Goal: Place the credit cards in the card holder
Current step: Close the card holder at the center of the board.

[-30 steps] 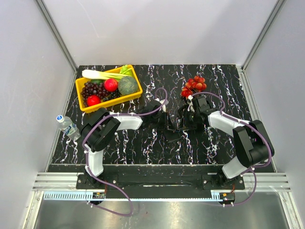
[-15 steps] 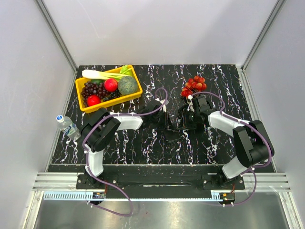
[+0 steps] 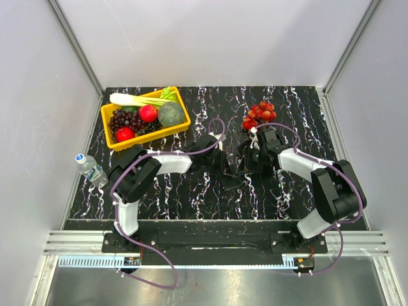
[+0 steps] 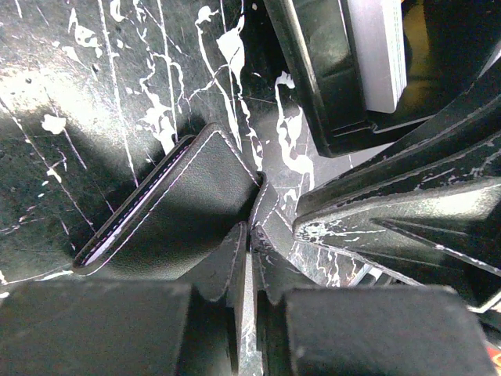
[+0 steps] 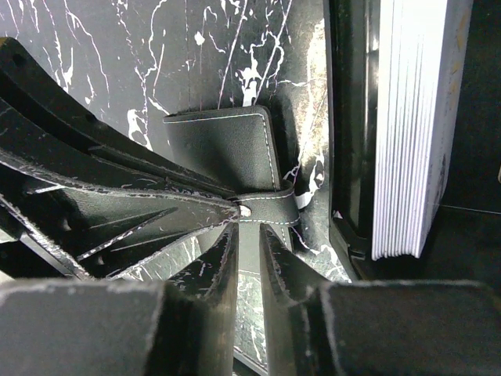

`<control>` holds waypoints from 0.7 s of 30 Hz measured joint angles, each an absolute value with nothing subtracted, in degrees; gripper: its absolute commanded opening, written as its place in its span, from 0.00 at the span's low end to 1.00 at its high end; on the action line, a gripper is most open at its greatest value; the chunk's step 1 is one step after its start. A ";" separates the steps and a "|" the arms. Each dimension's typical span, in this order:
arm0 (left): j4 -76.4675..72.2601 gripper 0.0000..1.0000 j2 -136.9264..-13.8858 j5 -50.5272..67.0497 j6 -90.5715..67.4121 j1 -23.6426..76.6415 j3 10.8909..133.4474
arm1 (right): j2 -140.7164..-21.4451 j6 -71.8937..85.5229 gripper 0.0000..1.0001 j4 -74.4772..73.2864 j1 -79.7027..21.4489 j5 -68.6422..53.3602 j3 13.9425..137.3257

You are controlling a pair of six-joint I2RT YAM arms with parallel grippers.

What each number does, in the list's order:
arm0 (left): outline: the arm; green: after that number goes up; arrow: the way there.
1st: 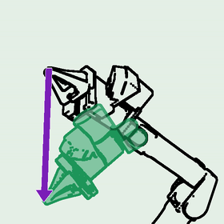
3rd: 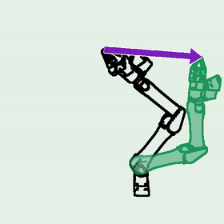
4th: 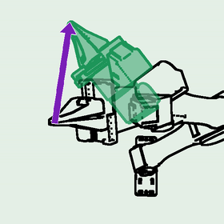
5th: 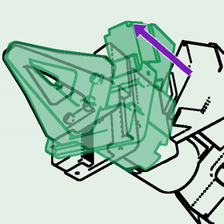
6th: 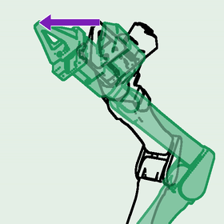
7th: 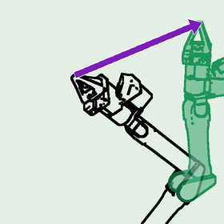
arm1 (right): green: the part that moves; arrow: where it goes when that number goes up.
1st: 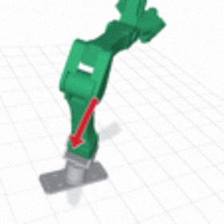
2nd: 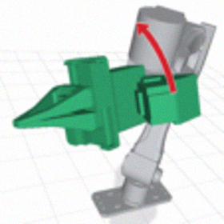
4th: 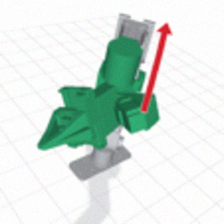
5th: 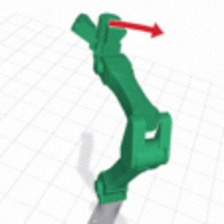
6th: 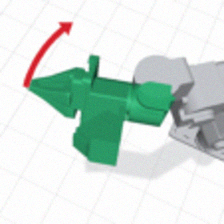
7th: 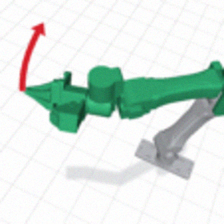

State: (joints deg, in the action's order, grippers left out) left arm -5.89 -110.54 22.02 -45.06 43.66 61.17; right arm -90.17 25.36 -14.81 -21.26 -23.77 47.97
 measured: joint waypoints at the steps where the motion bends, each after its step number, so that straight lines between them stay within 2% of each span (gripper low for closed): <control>1: -5.87 0.09 -110.54 22.02 -45.06 43.68 61.17 | -90.30 25.36 0.19 -14.81 -21.26 -23.81 47.97; 11: -5.28 0.11 -110.52 21.34 -44.86 43.68 61.73 | -91.72 25.39 0.17 -14.68 -21.26 -25.21 47.97; 21: -2.24 0.01 -110.52 20.73 -44.01 43.68 63.86 | -91.81 25.39 0.15 -14.59 -21.26 -26.28 47.97</control>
State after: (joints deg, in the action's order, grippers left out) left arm -2.24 -110.52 20.73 -44.01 43.68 63.86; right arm -91.81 25.39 -14.59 -21.26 -26.28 47.97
